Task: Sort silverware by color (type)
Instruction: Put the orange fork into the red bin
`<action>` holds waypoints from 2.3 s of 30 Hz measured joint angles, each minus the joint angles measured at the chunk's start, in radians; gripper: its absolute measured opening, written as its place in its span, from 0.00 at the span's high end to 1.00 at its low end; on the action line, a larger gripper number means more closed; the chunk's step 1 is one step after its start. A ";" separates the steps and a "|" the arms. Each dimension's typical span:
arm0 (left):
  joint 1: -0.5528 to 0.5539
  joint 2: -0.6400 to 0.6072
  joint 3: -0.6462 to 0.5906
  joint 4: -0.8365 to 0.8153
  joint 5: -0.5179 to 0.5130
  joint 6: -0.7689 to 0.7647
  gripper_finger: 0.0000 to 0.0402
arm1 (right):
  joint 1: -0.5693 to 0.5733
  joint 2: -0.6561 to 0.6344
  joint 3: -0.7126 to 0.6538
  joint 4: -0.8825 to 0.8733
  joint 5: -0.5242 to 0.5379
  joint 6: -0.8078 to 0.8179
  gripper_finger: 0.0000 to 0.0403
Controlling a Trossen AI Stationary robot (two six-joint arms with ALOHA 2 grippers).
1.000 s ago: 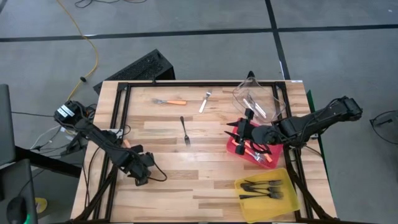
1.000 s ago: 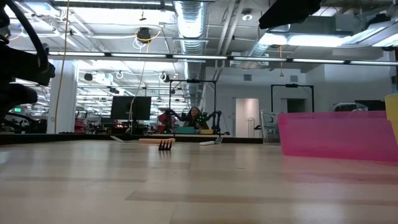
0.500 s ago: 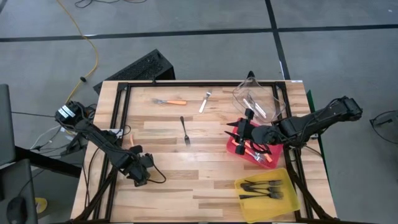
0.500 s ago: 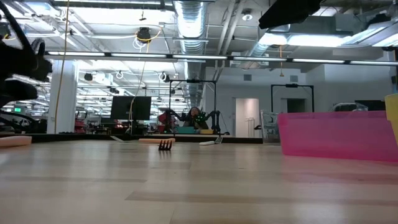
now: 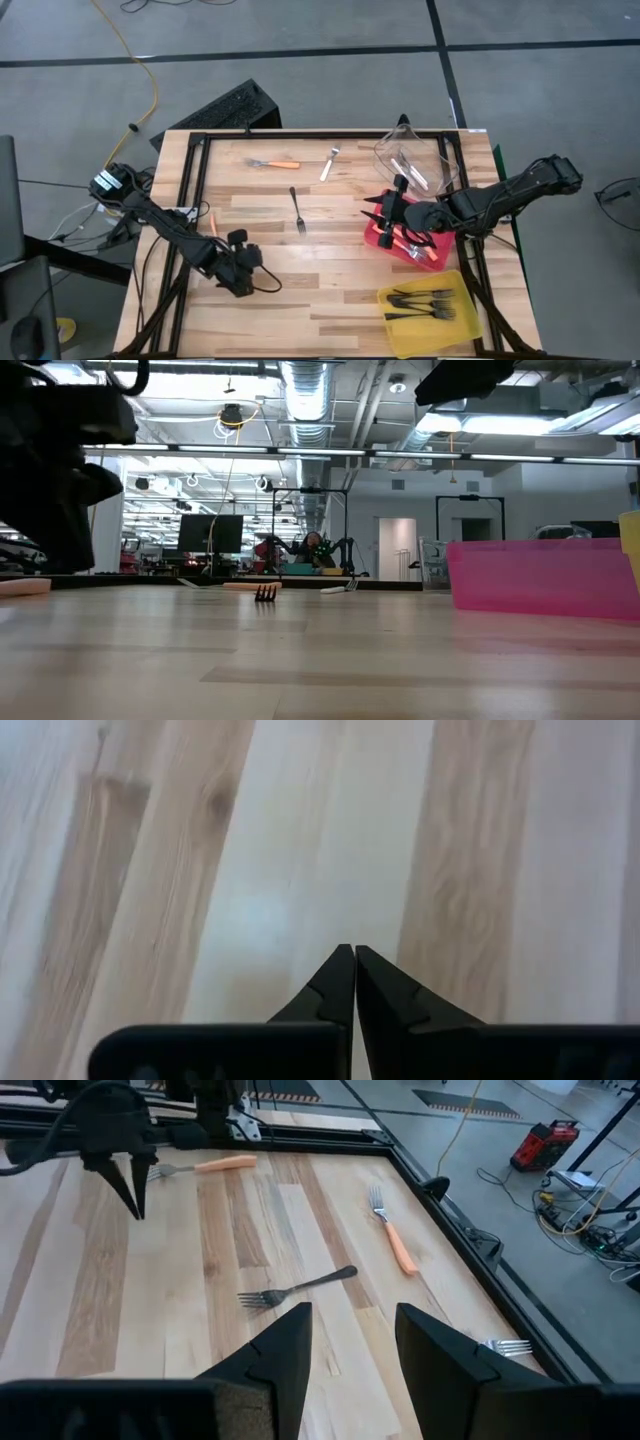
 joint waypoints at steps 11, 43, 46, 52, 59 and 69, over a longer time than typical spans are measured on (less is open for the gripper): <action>-0.006 -0.002 0.145 0.012 -0.125 0.076 1.00 | -0.003 0.000 0.000 0.036 0.000 -0.006 0.58; -0.159 -0.002 0.146 -0.414 0.316 0.013 0.42 | -0.032 0.000 0.000 0.013 -0.076 -0.017 0.58; -0.165 -0.002 0.116 -0.403 0.316 0.011 0.42 | -0.048 0.000 0.000 0.014 -0.077 -0.017 0.58; -0.164 -0.002 0.064 -0.396 0.273 0.016 0.42 | -0.083 0.000 0.000 0.013 -0.078 -0.017 0.58; -0.164 -0.003 0.003 -0.363 0.294 0.017 0.42 | -0.115 0.000 0.000 0.013 -0.134 -0.017 0.58; -0.165 -0.010 -0.076 -0.302 0.325 -0.007 0.54 | -0.125 0.000 0.000 0.014 -0.134 -0.016 0.58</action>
